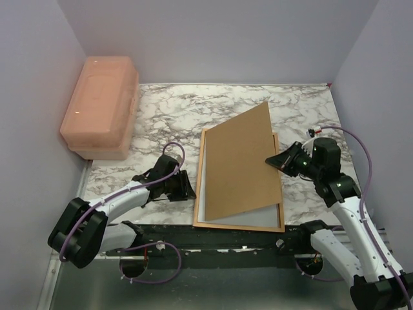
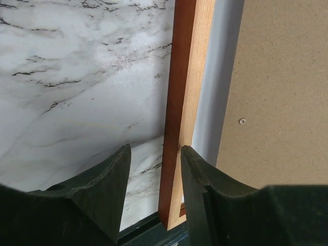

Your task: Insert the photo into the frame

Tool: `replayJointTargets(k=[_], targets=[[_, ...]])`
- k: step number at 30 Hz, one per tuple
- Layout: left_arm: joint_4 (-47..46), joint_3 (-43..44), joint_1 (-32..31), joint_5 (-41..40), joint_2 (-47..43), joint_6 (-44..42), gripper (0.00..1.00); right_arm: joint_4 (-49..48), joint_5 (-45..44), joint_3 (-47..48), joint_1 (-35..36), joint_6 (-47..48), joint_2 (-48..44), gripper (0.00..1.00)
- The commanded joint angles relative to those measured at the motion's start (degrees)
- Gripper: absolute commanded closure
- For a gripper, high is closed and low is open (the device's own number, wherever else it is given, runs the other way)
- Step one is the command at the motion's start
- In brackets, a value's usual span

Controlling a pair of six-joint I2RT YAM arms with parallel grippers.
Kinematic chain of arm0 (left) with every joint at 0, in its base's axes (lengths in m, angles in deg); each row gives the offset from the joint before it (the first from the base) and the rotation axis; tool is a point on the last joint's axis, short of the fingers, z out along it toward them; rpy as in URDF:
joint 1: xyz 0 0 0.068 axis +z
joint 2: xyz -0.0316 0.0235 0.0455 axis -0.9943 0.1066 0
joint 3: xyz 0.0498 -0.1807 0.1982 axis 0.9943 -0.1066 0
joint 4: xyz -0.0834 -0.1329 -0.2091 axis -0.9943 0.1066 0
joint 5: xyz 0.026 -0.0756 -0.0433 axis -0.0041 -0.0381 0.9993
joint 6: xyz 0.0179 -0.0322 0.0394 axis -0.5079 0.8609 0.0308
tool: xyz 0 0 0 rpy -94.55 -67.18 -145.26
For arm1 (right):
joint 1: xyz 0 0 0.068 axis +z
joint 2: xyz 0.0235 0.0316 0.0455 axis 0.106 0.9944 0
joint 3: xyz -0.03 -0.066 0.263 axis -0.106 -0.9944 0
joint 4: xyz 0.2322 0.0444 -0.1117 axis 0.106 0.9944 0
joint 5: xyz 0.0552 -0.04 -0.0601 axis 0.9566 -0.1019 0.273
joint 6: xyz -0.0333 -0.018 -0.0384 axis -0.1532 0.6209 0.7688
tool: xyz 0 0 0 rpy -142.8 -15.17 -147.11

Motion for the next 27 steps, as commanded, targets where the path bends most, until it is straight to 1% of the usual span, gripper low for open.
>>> replayJointTargets(k=[1,4,10,14,17,23,27], targets=[[1.0,-0.2,0.2,0.0,-0.8,-1.1,0.54,3.7,1.4,5.5,0.0,0.6,-0.9,0.99],[2.7,0.5,0.2,-0.7,-3.8,-1.7,0.5,9.7,-0.7,13.1,0.0,5.2,2.2,1.0],[6.7,2.2,0.2,-2.1,-8.8,-2.3,0.46,24.7,-5.7,34.9,0.0,14.9,13.1,1.0],[8.4,3.1,0.2,-2.5,-9.8,-2.7,0.45,30.6,-6.9,42.8,0.0,17.6,18.2,0.99],[8.9,3.4,0.2,-2.6,-10.2,-2.8,0.45,33.3,-7.0,45.1,0.0,18.8,21.0,1.0],[8.8,3.3,0.2,-2.4,-9.6,-2.8,0.44,33.2,-7.9,43.7,0.0,19.8,22.2,0.99],[8.6,3.2,0.2,-2.1,-9.2,-2.8,0.44,33.7,-11.9,44.2,0.1,20.8,22.3,0.99]])
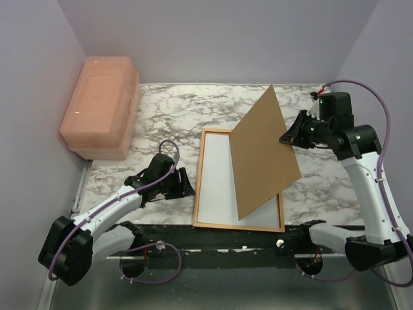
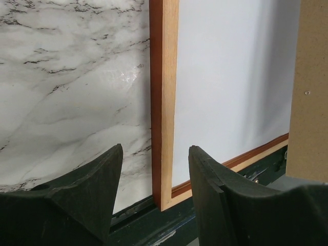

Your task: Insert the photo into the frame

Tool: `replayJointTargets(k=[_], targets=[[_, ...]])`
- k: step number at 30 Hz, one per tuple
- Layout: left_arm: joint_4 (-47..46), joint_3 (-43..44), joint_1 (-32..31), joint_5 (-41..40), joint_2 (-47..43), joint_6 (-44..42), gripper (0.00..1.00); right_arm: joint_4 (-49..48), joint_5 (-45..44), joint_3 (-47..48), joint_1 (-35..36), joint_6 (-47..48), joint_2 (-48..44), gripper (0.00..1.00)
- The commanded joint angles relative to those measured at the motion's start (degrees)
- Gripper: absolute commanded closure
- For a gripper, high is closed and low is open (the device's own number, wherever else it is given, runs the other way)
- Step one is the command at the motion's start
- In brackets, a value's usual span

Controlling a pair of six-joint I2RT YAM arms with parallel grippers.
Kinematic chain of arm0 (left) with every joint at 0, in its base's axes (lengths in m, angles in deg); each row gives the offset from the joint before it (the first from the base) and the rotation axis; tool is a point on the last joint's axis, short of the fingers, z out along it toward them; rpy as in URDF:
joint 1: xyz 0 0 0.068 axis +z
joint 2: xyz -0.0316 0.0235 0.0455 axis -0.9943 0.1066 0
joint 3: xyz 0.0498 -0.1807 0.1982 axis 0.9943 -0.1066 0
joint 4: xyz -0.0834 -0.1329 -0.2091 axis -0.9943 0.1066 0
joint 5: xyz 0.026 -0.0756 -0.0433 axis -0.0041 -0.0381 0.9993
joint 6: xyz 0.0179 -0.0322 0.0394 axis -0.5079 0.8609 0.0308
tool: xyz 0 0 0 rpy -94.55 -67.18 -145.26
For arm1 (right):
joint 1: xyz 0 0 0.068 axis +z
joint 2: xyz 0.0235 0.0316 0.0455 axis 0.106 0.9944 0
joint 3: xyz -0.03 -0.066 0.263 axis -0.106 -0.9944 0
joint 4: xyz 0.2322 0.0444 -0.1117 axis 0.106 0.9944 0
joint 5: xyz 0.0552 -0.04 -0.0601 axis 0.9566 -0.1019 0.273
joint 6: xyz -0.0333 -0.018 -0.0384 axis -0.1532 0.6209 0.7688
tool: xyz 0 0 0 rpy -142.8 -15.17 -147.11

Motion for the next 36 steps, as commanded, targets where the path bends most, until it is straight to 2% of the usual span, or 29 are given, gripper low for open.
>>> replayJointTargets(k=[1,8,12,19,21,22,24,26,32,36], targets=[[1.0,1.2,0.2,-0.7,0.1,-1.1,0.44,0.2,-4.5,1.4,0.1,2.0,-0.6,0.99],[1.5,2.1,0.1,-0.3,-1.0,-0.6,0.43,-0.2,-5.4,2.7,0.9,2.6,1.2,0.99],[2.5,2.7,0.2,0.1,-2.8,-0.2,0.43,-2.8,-1.5,1.2,2.5,1.4,2.0,1.0],[4.5,4.2,0.3,0.8,-6.3,0.2,0.41,-8.8,1.8,-2.7,6.7,-1.3,4.1,1.0],[4.7,4.5,0.2,1.4,-7.2,0.4,0.4,-10.1,0.4,-3.5,9.2,-2.4,4.9,0.99],[4.8,4.7,0.1,1.7,-7.7,0.4,0.39,-10.4,-0.9,-3.7,11.0,-2.7,5.6,0.99],[4.8,5.2,0.2,2.3,-8.7,0.8,0.29,-10.8,-3.0,-3.7,14.1,-3.2,7.2,0.99],[4.6,5.6,0.2,3.3,-9.6,1.1,0.24,-11.0,-4.3,-3.5,16.8,-3.5,8.8,0.99],[3.5,6.1,0.2,5.7,-10.3,2.3,0.21,-13.1,-5.8,-2.1,21.6,-3.8,11.1,0.92],[2.4,6.5,0.2,7.7,-10.9,3.0,0.21,-15.7,-4.2,-0.9,25.0,-4.2,12.3,0.77]])
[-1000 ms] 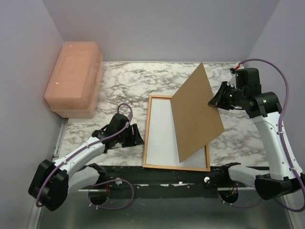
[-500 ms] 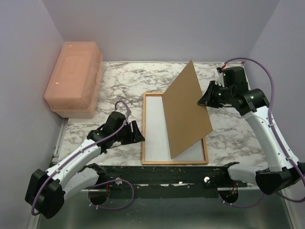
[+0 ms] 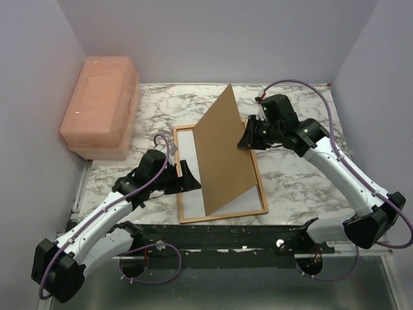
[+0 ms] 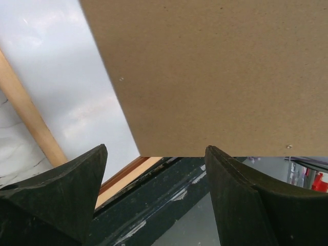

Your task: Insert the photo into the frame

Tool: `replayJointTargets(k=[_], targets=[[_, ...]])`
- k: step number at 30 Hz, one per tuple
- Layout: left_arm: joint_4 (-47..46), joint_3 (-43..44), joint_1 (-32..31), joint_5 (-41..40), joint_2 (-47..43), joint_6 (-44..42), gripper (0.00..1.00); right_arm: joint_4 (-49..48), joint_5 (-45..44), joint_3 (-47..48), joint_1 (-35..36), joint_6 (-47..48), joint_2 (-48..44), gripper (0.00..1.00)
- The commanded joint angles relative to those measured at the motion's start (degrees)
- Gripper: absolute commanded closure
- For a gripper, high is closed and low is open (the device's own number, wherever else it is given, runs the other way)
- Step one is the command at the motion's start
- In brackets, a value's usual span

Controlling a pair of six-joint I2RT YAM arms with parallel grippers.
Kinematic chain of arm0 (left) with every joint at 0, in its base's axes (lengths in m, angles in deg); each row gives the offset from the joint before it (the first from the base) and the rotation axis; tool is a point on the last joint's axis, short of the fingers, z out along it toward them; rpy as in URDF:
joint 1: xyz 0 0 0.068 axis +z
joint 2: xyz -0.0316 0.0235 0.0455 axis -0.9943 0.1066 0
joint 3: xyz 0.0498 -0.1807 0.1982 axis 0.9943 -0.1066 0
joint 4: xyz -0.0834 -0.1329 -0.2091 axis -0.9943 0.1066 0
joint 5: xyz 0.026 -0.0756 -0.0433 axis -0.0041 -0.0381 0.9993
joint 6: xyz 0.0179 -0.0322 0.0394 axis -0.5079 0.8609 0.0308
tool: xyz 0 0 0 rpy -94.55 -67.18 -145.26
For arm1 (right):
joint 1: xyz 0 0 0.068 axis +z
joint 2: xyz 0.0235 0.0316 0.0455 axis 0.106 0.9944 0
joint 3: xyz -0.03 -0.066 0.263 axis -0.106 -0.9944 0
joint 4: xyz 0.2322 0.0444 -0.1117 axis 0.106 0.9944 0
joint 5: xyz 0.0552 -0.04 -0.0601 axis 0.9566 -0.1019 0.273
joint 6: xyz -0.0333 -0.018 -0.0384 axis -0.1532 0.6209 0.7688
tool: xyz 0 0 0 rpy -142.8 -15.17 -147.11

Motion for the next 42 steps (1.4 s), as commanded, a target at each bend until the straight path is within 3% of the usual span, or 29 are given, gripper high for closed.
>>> replayJointTargets(k=[1,4,8,17,20,24,28,36,42], targets=[[-1.6,2.0,0.2,4.6,-1.5,1.6,0.21,-3.9,1.6,2.2,4.1,-0.7,1.8,0.72],[-2.2,3.5,0.3,6.5,-2.7,2.3,0.14,-8.7,5.3,2.1,6.3,-1.8,2.9,0.53],[0.2,7.4,1.6,7.6,-4.8,2.6,0.06,-14.1,8.6,3.1,8.9,-3.3,4.8,0.38],[3.1,14.9,12.4,12.5,-8.1,3.5,0.02,-28.5,17.8,2.6,11.9,-7.7,7.0,0.23],[1.6,15.7,17.9,18.8,-7.3,5.0,0.02,-37.1,22.4,-0.7,12.4,-11.6,6.8,0.2],[-4.3,13.3,24.1,27.4,-8.0,9.0,0.02,-40.7,23.0,-3.3,13.3,-13.2,7.4,0.19],[-10.1,10.6,26.2,32.2,-8.7,11.2,0.02,-46.2,25.4,-7.9,14.1,-16.0,7.8,0.19],[-2.3,12.9,26.6,30.1,-6.0,3.8,0.01,-53.9,26.9,-14.7,14.5,-18.7,5.5,0.16],[2.5,16.1,27.0,29.4,-6.0,-0.4,0.02,-51.9,25.3,-15.7,14.4,-18.2,5.4,0.15]])
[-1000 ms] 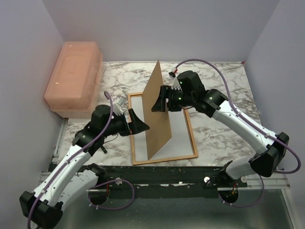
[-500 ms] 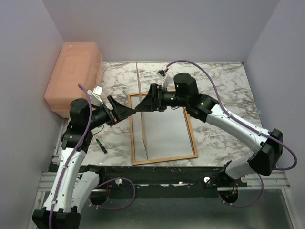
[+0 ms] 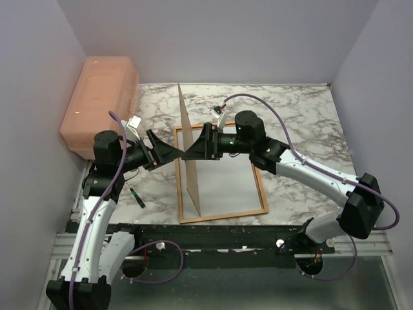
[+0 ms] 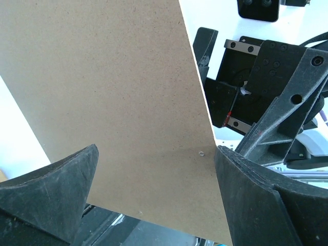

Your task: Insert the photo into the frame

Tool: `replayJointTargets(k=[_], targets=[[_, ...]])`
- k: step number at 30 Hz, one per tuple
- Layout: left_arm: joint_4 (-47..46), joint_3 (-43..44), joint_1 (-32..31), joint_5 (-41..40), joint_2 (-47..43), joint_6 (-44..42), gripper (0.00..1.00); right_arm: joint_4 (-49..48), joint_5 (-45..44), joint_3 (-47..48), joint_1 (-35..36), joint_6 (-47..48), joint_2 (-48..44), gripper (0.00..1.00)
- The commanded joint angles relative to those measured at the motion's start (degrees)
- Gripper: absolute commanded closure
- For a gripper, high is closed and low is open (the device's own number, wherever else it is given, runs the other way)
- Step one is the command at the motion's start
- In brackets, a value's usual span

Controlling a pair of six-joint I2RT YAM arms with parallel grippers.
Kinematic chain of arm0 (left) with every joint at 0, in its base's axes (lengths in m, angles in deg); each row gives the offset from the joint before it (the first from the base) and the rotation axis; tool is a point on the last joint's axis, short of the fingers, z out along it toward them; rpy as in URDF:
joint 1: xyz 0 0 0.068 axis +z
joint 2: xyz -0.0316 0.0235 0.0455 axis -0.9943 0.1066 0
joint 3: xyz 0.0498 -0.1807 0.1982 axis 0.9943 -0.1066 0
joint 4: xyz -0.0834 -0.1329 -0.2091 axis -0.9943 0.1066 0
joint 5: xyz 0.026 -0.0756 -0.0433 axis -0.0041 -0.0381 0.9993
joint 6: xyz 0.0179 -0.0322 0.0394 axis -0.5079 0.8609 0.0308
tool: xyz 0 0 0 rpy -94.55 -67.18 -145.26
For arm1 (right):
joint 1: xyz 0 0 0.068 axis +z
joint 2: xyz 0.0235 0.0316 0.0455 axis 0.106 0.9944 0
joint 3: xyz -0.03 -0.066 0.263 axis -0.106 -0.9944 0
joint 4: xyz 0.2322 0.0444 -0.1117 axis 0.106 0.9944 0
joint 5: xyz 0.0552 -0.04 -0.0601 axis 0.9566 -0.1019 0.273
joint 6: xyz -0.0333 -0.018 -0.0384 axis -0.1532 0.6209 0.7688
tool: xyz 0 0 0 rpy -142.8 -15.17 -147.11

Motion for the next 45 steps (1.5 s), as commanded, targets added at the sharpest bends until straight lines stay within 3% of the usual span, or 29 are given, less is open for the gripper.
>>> replayJointTargets(k=[1,8,14,24,33,41,45], targets=[[4.9,3.3,0.4,0.7,-0.5,-4.9,0.02,-0.6,1.2,-1.1,0.6,-0.3,0.0,0.15],[3.5,4.4,1.8,1.4,-1.5,-3.0,0.02,-11.9,5.8,-5.8,1.6,-5.5,0.9,0.15],[-7.4,-0.4,4.3,6.8,-0.3,5.0,0.02,-17.4,7.5,-9.2,1.6,-7.7,-0.1,0.14],[13.7,10.3,4.4,-4.0,5.3,-11.9,0.02,-6.3,3.1,-7.2,1.6,-0.1,-2.3,0.11],[13.5,14.7,4.4,-1.9,9.2,-12.5,0.02,-10.2,6.6,-7.3,1.7,-2.3,-1.3,0.08],[11.5,16.6,4.4,0.1,12.0,-10.6,0.02,-32.8,16.4,-10.9,1.6,-14.3,1.1,0.07],[12.0,16.5,4.4,0.3,13.4,-11.4,0.02,-21.8,11.7,-9.5,1.4,-8.0,-0.6,0.07]])
